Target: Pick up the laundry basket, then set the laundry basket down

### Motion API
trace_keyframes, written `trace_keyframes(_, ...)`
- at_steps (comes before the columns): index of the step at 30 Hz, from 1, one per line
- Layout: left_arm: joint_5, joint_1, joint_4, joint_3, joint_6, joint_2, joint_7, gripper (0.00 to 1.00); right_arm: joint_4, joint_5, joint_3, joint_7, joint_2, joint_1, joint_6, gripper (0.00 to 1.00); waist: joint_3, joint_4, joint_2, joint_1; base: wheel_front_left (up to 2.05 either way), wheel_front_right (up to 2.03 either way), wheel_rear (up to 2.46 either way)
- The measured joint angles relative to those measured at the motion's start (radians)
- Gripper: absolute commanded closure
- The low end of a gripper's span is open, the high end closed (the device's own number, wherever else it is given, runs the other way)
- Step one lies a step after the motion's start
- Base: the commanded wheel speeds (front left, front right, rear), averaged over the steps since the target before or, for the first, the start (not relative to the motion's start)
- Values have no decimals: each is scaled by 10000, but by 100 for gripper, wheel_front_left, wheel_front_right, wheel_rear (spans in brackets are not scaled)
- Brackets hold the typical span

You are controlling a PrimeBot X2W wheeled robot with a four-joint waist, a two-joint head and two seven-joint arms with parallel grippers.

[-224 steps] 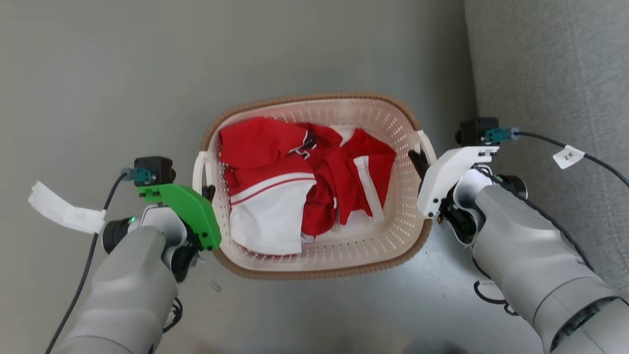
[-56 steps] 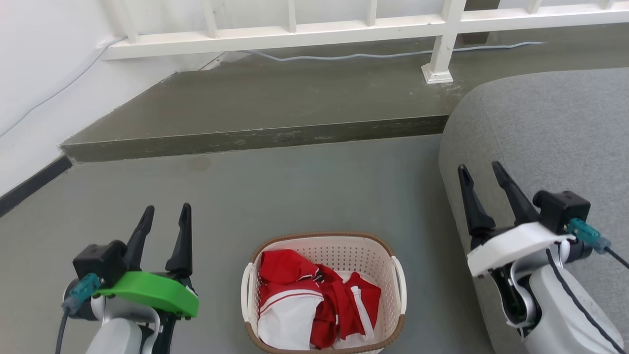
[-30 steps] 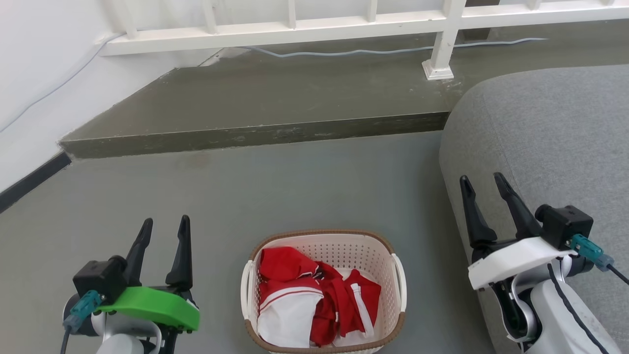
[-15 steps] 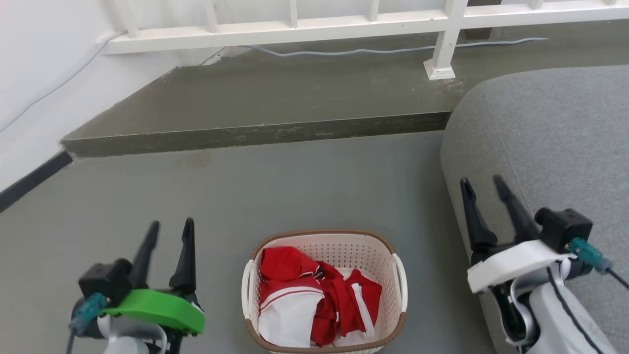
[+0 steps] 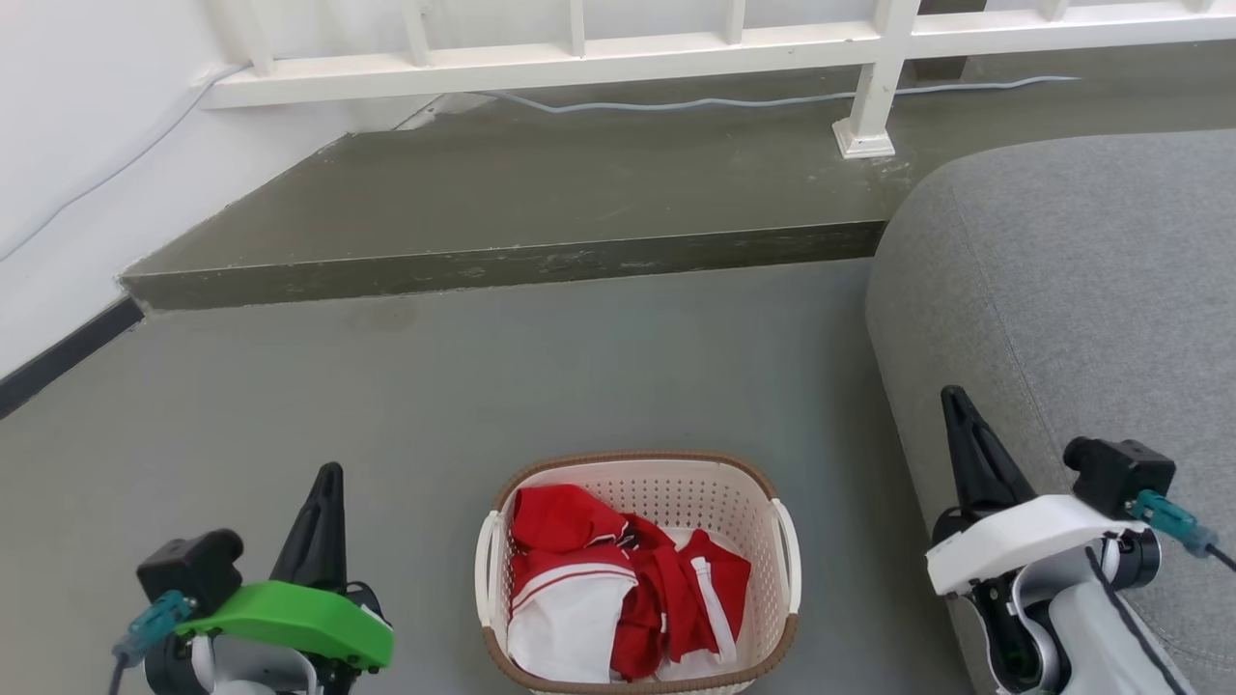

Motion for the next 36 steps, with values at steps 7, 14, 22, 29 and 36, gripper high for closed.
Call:
trace_keyframes(7, -1049, -2, 12, 169, -13, -19, 309, 100, 2, 1271, -263, 303, 75, -4, 27, 100, -16, 8, 0, 0, 0, 0, 0)
trace_keyframes(14, -1772, -4, 33, 401, -79, -44, 573, 100, 4, 2100, -525, 570, 138, -6, 111, 100, -30, 14, 0, 0, 0, 0, 0)
trace_keyframes(22, -2631, -8, 63, 623, -88, -105, 859, 100, 15, 3070, -809, 880, 178, -8, 199, 100, -46, 21, 0, 0, 0, 0, 0)
trace_keyframes(29, -3455, -13, 90, 807, -100, -144, 1118, 100, 52, 3952, -1070, 1099, 211, -10, 226, 100, -60, 26, 0, 0, 0, 0, 0)
trace_keyframes(36, -4224, -16, 109, 1030, -104, -171, 1381, 100, 81, 4815, -1327, 1392, 263, -13, 307, 100, -74, 31, 0, 0, 0, 0, 0)
